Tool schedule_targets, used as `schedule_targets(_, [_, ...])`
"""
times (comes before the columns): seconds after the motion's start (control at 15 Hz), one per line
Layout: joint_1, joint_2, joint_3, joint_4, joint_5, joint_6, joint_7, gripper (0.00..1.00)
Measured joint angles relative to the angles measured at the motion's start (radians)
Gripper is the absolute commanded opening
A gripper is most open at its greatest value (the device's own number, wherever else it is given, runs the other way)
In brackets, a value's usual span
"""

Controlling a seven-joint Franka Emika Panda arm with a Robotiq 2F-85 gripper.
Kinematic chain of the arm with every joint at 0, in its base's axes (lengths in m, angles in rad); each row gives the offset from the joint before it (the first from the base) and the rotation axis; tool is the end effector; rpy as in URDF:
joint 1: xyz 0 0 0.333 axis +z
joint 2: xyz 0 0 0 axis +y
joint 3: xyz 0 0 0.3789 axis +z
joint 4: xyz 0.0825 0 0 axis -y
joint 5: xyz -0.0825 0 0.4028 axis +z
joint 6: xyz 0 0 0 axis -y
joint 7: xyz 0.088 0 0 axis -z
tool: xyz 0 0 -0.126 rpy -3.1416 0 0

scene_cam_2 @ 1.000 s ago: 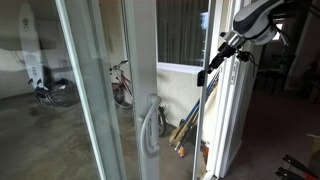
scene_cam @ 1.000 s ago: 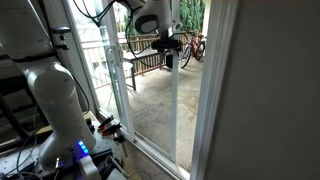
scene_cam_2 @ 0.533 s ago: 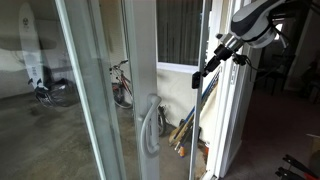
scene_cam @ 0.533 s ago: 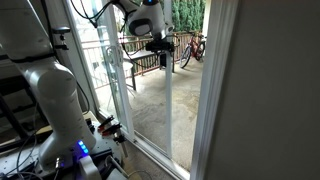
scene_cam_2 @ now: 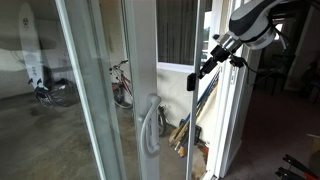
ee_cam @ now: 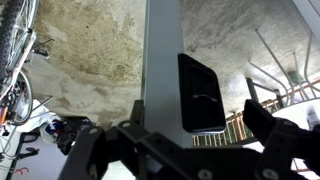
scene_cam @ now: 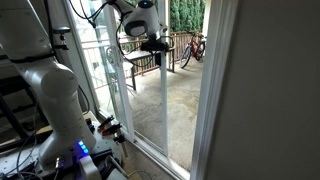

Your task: Slide the door to the left.

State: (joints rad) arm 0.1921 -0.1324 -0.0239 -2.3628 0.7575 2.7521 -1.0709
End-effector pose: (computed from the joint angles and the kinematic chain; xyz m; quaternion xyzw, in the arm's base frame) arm 0.5305 0.0664 0.4651 -0.9016 -0.2813 -0.3135 0.0984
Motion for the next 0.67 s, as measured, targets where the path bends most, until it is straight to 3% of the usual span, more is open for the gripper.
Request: schedule_targets(0.67, [0.079,0.01,0.043,-0.004,0.03,0.052,0.0,1.0])
